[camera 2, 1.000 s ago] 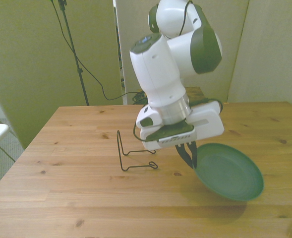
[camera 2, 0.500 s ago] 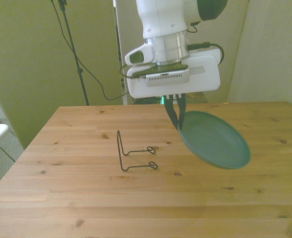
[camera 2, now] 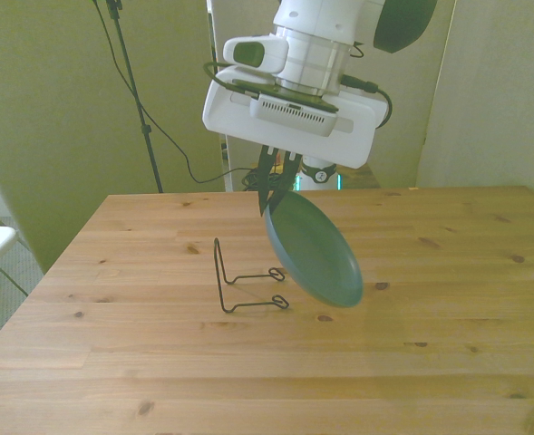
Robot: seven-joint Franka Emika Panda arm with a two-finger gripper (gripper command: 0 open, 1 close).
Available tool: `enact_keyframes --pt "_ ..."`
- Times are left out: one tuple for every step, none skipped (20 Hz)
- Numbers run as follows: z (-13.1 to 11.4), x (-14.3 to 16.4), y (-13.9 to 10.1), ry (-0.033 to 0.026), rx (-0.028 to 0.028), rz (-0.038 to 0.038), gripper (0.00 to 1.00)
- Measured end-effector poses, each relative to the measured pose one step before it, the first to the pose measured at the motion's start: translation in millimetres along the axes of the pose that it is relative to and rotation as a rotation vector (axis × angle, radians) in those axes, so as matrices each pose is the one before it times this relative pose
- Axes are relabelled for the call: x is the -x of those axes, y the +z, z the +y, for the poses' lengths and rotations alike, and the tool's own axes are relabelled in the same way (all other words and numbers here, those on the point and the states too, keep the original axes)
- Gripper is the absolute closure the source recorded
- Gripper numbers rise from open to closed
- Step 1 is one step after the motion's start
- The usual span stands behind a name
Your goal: Load the plate
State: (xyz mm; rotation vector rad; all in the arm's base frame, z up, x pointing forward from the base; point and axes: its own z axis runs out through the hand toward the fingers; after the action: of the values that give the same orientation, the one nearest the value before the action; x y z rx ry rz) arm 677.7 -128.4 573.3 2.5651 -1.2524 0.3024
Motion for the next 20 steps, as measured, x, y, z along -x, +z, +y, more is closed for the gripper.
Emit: enact_keyframes --pt "1.38 3.13 -2.59 -0.01447 0.02221 0.0164 1.0" --pt "2.55 3.46 -2.49 -0.01207 0.01873 0.01276 1.0" --pt "4.22 3.67 -1.88 -0.01134 0.01868 0.00997 1.0" --pt "6.12 4.27 -1.41 -0.01221 0.02185 0.00987 1.0" --pt "7.31 4.93 -0.04 -0.01074 0.02184 0.00664 1.0" --pt "8.37 4.74 0.19 -0.00968 0.0189 0.00948 1.0" --pt "8.52 4.57 1.04 -0.00931 0.01906 0.01281 1.0" --pt "8.03 4.53 2.97 -0.00803 0.01462 0.01227 1.0" --pt "6.9 4.24 4.47 -0.01025 0.01572 0.01626 1.0" --pt "5.79 4.37 6.27 -0.0121 0.01663 0.01821 1.0" --pt "3.85 3.85 6.95 -0.01151 0.01515 0.0177 1.0" --pt "1.8 3.57 6.96 -0.00842 0.01301 0.0205 1.0" --pt "-0.36 3.67 6.43 -0.00465 0.01086 0.01775 1.0" --pt "-1.92 3.05 5.88 -0.00574 0.01051 0.01848 1.0" --pt "-3.13 2.34 4.84 -0.00206 0.00661 0.01855 1.0" --pt "-4.06 2.03 4.33 0.00235 0.00565 0.01839 1.0" --pt "-4.42 1.8 4.15 0.00346 0.00387 0.01059 1.0" --pt "-4.39 1.31 3.6 0.0028 0.00638 0.01171 1.0" --pt "-4.84 1.69 3.78 0.00099 0.00856 0.00654 1.0" --pt "-4.77 1.74 3.69 0.00309 0.00906 0.00444 1.0"
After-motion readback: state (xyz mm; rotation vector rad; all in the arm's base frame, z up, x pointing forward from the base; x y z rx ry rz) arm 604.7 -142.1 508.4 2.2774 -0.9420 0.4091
